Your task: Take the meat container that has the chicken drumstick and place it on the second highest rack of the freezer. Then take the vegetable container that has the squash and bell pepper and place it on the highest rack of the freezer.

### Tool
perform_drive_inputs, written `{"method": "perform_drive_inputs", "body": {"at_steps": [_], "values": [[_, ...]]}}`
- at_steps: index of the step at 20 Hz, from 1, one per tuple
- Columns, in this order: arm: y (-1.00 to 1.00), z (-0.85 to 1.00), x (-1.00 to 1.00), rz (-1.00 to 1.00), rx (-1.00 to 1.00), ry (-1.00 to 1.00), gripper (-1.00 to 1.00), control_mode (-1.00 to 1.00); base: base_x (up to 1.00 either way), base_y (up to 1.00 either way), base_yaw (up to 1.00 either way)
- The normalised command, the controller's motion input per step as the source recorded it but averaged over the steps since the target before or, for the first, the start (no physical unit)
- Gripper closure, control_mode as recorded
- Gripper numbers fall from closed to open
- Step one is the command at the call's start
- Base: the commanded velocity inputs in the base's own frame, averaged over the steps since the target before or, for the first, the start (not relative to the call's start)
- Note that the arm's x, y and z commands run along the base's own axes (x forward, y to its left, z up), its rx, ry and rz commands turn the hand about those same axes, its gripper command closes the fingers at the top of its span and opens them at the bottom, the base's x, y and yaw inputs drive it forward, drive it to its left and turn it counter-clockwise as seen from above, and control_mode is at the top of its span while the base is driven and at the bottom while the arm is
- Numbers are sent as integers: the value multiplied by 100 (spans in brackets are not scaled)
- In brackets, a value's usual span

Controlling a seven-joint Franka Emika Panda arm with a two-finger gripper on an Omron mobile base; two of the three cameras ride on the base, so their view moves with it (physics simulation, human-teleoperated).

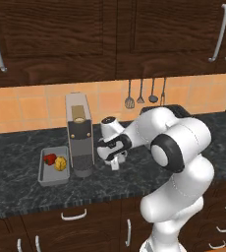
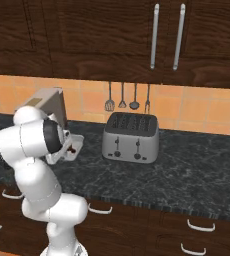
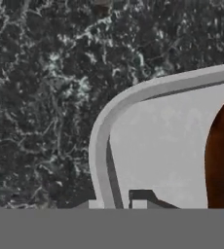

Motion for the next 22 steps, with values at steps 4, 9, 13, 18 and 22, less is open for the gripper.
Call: {"method": "perform_drive_inputs", "body": {"at_steps": [4,9,13,18,22], "values": [[-12,77,-95,0,0,-25,100,-100,0,0,0],[-13,100,-88,0,0,-13,100,-100,0,0,0],[-17,100,-95,0,0,-5,100,-100,0,0,0],[-30,100,-95,0,0,-1,100,-100,0,0,0],[-25,100,-90,0,-2,0,100,-100,0,0,0]]}}
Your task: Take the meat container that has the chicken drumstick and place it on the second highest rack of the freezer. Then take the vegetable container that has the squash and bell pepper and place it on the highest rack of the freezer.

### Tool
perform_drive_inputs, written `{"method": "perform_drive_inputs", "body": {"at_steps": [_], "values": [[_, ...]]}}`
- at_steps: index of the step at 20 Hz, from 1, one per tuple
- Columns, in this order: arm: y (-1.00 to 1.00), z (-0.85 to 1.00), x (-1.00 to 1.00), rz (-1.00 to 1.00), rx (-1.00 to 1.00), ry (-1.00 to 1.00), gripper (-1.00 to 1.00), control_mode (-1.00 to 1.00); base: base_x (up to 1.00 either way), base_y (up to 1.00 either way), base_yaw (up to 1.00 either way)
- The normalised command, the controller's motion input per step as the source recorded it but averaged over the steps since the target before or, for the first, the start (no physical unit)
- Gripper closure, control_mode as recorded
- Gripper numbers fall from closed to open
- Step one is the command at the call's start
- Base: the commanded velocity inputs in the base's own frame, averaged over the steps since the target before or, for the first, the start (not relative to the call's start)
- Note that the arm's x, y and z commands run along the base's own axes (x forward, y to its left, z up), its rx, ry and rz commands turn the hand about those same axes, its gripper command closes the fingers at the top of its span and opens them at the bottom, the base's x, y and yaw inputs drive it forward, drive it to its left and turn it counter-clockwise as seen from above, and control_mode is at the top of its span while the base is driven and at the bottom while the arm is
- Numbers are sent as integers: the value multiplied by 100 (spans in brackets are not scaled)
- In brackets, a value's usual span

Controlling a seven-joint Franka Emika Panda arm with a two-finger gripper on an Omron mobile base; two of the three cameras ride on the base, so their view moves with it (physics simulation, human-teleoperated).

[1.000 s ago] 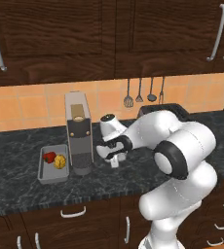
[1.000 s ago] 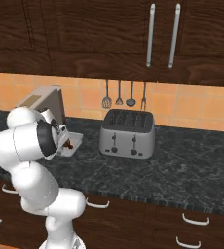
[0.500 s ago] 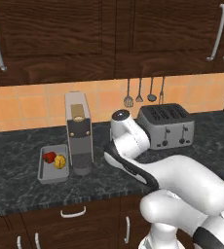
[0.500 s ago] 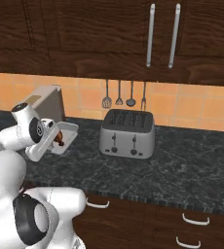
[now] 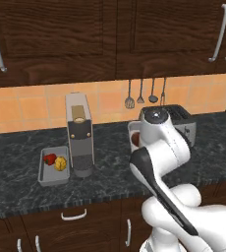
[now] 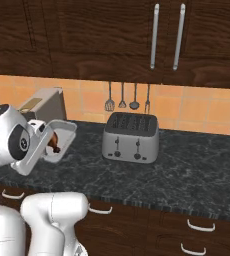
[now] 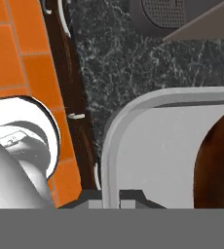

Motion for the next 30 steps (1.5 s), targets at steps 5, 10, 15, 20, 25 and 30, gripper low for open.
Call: {"method": "perform_drive_inputs", "body": {"at_steps": [5,10,15,20,25,30], "values": [[-15,100,-47,1,-2,0,100,-100,0,0,0],[0,20,-3,0,0,0,100,-100,0,0,0],[20,-2,-15,-2,-4,0,100,-100,0,0,0],[0,0,0,0,0,0,100,100,-75,45,-42],[0,0,0,0,0,0,100,100,-50,59,-65],[0,0,0,0,0,0,100,100,-55,41,-76]]}}
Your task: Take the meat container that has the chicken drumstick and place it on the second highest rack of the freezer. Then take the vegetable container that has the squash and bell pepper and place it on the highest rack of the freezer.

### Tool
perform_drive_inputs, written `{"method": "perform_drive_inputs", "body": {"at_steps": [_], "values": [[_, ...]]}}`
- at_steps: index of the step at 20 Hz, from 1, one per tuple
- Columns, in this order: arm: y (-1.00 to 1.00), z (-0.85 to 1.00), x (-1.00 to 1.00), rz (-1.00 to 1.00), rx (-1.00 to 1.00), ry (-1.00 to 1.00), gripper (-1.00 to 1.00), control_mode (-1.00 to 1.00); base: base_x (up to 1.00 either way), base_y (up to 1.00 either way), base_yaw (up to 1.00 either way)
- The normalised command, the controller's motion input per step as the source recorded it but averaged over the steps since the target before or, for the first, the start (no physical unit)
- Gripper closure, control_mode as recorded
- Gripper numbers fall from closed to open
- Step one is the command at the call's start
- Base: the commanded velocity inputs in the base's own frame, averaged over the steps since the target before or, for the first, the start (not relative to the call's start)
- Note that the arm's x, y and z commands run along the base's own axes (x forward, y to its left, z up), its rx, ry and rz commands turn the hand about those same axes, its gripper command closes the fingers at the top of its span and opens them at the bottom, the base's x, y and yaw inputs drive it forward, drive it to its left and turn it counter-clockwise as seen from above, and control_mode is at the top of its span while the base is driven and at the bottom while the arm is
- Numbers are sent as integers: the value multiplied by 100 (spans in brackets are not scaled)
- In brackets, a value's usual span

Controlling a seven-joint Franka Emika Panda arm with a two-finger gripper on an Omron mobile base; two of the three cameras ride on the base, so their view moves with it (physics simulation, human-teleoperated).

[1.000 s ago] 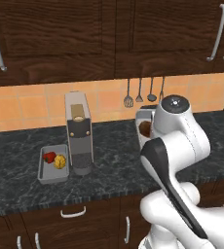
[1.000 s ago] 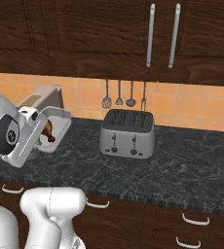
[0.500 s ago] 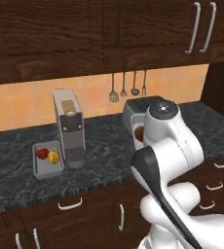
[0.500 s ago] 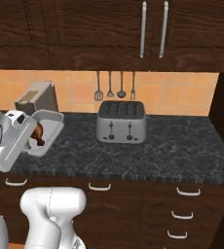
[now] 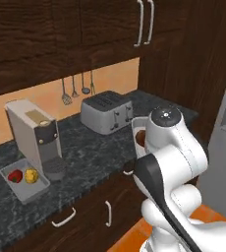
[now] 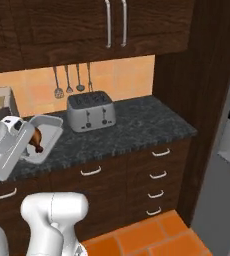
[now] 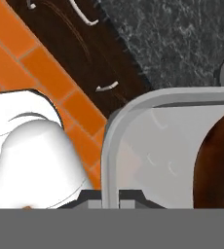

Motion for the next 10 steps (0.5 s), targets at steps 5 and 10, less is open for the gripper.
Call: {"method": "perform_drive_inputs", "body": {"at_steps": [5,10], "values": [[0,0,0,0,0,0,100,100,-63,-7,-79],[0,0,0,0,0,0,100,100,-8,-93,-52]]}}
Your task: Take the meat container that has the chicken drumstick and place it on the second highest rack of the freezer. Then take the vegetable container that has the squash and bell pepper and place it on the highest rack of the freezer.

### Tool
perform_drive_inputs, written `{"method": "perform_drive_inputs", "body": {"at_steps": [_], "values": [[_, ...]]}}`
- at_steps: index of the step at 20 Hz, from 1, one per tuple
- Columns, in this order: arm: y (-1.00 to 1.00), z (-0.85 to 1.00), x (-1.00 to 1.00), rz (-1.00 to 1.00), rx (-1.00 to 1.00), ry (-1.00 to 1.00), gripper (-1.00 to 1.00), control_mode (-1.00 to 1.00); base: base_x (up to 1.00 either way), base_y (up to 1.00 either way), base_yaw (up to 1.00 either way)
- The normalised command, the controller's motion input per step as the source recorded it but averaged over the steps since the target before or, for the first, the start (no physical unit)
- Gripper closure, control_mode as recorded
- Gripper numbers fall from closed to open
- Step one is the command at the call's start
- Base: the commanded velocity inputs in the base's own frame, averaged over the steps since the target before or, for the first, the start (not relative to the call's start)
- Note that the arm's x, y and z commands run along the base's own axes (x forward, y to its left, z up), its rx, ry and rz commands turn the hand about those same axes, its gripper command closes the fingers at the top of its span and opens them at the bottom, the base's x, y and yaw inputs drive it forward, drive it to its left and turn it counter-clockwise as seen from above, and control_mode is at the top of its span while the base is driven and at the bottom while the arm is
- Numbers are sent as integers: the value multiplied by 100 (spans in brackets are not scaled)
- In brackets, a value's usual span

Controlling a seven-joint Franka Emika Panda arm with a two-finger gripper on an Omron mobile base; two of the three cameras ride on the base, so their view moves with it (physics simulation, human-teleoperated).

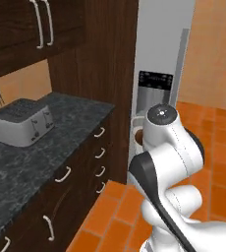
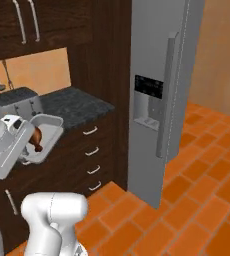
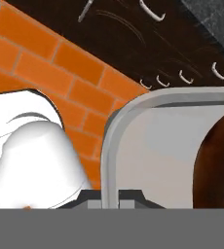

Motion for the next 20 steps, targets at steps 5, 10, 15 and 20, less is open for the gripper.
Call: {"method": "perform_drive_inputs", "body": {"at_steps": [5,10,15,20], "values": [[0,0,0,0,0,0,100,100,17,-100,-26],[0,0,0,0,0,0,100,100,40,-100,-13],[0,0,0,0,0,0,100,100,60,-100,-26],[0,0,0,0,0,0,100,100,68,-100,-30]]}}
